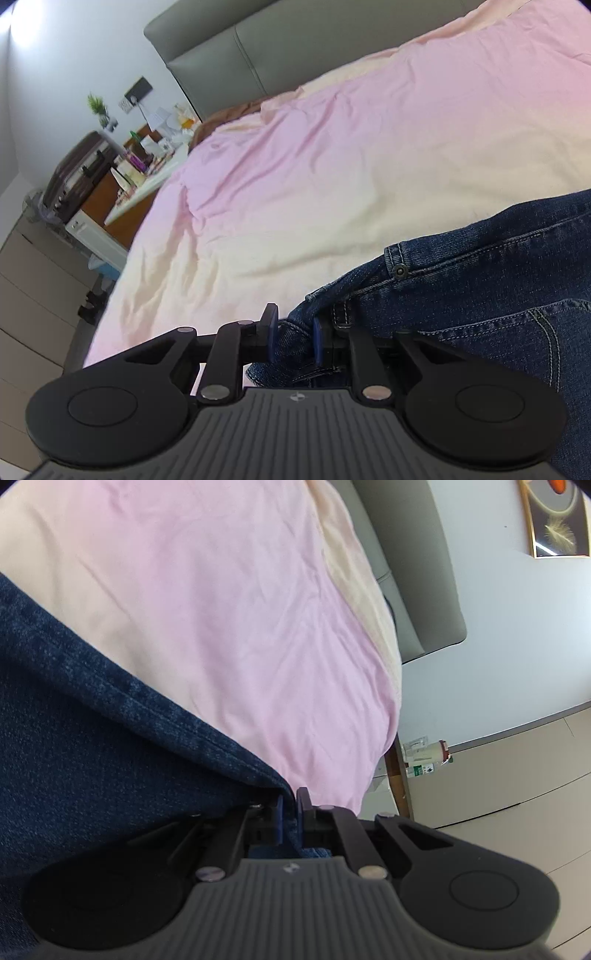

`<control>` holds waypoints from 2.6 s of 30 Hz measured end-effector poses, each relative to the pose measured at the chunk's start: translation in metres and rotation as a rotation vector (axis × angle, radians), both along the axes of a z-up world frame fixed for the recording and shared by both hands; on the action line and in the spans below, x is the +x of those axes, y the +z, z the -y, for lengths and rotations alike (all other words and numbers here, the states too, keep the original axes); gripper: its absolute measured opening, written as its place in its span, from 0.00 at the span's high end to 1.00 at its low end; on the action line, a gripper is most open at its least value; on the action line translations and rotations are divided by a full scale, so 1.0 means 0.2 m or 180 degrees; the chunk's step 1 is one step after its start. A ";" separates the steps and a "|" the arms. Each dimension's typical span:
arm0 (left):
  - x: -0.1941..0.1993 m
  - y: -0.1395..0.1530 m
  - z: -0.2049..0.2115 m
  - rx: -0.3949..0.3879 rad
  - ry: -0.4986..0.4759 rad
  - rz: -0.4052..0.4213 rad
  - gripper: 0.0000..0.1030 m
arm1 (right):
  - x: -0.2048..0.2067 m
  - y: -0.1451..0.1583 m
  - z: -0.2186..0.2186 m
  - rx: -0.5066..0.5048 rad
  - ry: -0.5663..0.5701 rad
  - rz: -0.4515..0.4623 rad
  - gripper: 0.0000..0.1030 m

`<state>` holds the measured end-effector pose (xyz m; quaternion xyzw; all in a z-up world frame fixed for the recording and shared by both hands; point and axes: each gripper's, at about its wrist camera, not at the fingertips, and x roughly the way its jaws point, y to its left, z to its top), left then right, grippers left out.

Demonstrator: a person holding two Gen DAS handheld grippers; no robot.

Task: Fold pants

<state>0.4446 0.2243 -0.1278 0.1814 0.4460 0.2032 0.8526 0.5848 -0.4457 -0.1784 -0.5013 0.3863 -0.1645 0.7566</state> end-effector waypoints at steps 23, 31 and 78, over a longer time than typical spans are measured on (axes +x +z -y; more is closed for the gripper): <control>-0.70 0.27 -0.12 -0.0418 -0.0380 -0.0023 0.19 | -0.79 0.32 -0.56 0.1795 0.0615 -0.0215 0.40; -0.97 0.09 -0.32 -0.1020 -0.0264 0.0018 0.20 | -1.31 0.35 -1.09 0.2972 0.0874 -0.0722 0.45; -0.75 0.13 -0.56 -0.1365 -0.0314 0.0412 0.30 | -1.61 0.37 -1.79 0.3713 0.1263 -0.1173 0.88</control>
